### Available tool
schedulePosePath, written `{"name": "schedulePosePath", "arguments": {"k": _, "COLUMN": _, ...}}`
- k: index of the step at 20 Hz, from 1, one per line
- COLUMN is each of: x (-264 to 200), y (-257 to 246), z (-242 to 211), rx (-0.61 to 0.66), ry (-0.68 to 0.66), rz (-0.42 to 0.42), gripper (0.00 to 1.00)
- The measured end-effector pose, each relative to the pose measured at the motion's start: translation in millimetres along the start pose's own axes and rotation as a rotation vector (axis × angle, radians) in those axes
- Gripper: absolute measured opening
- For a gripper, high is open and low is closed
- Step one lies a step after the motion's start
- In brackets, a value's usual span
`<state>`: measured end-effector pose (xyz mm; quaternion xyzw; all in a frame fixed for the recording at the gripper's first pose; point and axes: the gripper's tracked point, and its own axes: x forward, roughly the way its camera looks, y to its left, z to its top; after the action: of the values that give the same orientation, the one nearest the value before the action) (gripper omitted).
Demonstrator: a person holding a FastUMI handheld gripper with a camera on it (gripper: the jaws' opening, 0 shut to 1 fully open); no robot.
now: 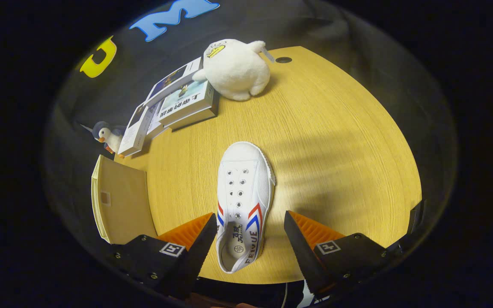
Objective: Open the storage box then place both shoes into the box .Put the left shoe in first, then the right shoe, with the right side of both shoes facing outward in a uniform manner.
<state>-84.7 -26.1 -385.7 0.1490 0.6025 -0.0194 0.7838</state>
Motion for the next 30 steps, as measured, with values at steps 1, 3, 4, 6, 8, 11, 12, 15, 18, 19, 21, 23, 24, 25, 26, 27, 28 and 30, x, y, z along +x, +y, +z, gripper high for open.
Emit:
{"name": "schedulePosePath", "arguments": {"k": 1, "x": 10, "y": -2, "z": -5, "rx": -0.013, "ry": 0.017, "rz": -0.012, "gripper": 0.95}}
{"name": "schedulePosePath", "arguments": {"k": 3, "x": 16, "y": -9, "z": -11, "rx": -0.054, "ry": 0.042, "rz": -0.044, "gripper": 0.87}}
{"name": "schedulePosePath", "arguments": {"k": 4, "x": 24, "y": -11, "z": -13, "rx": -0.074, "ry": 0.048, "rz": -0.054, "gripper": 0.87}}
{"name": "schedulePosePath", "arguments": {"k": 6, "x": 36, "y": -13, "z": -16, "rx": -0.103, "ry": 0.063, "rz": -0.067, "gripper": 0.87}}
{"name": "schedulePosePath", "arguments": {"k": 8, "x": 47, "y": -13, "z": -17, "rx": -0.111, "ry": 0.078, "rz": -0.071, "gripper": 0.85}}
{"name": "schedulePosePath", "arguments": {"k": 11, "x": 53, "y": -9, "z": -17, "rx": -0.101, "ry": 0.089, "rz": -0.044, "gripper": 0.83}}
{"name": "schedulePosePath", "arguments": {"k": 12, "x": 52, "y": -3, "z": -17, "rx": -0.087, "ry": 0.091, "rz": -0.005, "gripper": 0.72}}
{"name": "schedulePosePath", "arguments": {"k": 15, "x": 51, "y": -9, "z": -17, "rx": -0.085, "ry": 0.083, "rz": -0.012, "gripper": 0.42}}
{"name": "schedulePosePath", "arguments": {"k": 18, "x": 46, "y": -12, "z": -13, "rx": 0.016, "ry": 0.069, "rz": -0.01, "gripper": 0.09}}
{"name": "schedulePosePath", "arguments": {"k": 19, "x": 47, "y": -14, "z": -14, "rx": 0.016, "ry": 0.077, "rz": -0.011, "gripper": 0.09}}
{"name": "schedulePosePath", "arguments": {"k": 21, "x": 41, "y": -12, "z": -17, "rx": 0.015, "ry": 0.08, "rz": 0.0, "gripper": 0.1}}
{"name": "schedulePosePath", "arguments": {"k": 23, "x": 34, "y": -5, "z": -17, "rx": 0.025, "ry": 0.086, "rz": 0.027, "gripper": 0.09}}
{"name": "schedulePosePath", "arguments": {"k": 24, "x": 27, "y": -1, "z": -17, "rx": 0.026, "ry": 0.085, "rz": 0.043, "gripper": 0.09}}
{"name": "schedulePosePath", "arguments": {"k": 25, "x": 20, "y": 3, "z": -15, "rx": 0.024, "ry": 0.083, "rz": 0.053, "gripper": 0.09}}
{"name": "schedulePosePath", "arguments": {"k": 26, "x": 15, "y": 7, "z": -12, "rx": 0.023, "ry": 0.078, "rz": 0.056, "gripper": 0.09}}
{"name": "schedulePosePath", "arguments": {"k": 27, "x": 10, "y": 11, "z": -9, "rx": 0.023, "ry": 0.072, "rz": 0.057, "gripper": 0.09}}
{"name": "schedulePosePath", "arguments": {"k": 28, "x": 6, "y": 14, "z": -7, "rx": 0.023, "ry": 0.07, "rz": 0.058, "gripper": 0.09}}
{"name": "schedulePosePath", "arguments": {"k": 30, "x": -3, "y": 23, "z": -2, "rx": 0.006, "ry": 0.058, "rz": 0.063, "gripper": 0.09}}
